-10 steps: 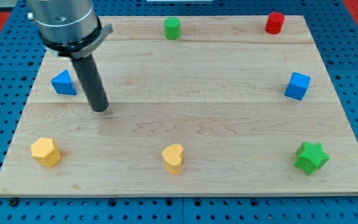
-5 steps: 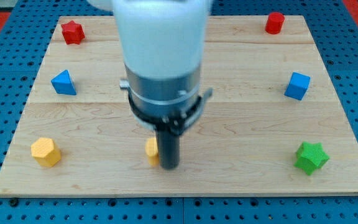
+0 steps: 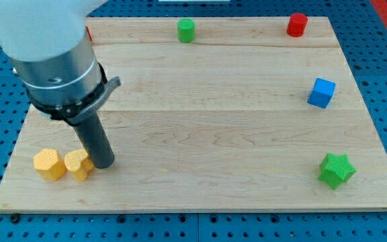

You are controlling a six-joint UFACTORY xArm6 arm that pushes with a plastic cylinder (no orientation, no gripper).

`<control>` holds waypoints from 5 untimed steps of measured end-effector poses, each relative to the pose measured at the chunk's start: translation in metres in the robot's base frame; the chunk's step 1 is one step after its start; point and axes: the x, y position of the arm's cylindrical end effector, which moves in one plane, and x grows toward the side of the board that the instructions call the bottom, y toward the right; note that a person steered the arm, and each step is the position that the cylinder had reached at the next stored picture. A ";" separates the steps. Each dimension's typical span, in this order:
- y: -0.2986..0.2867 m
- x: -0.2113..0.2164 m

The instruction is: Move the yellow heart to the right of the hexagon

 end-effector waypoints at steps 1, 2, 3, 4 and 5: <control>-0.006 -0.036; 0.062 -0.096; 0.197 -0.098; 0.309 -0.074; 0.397 -0.008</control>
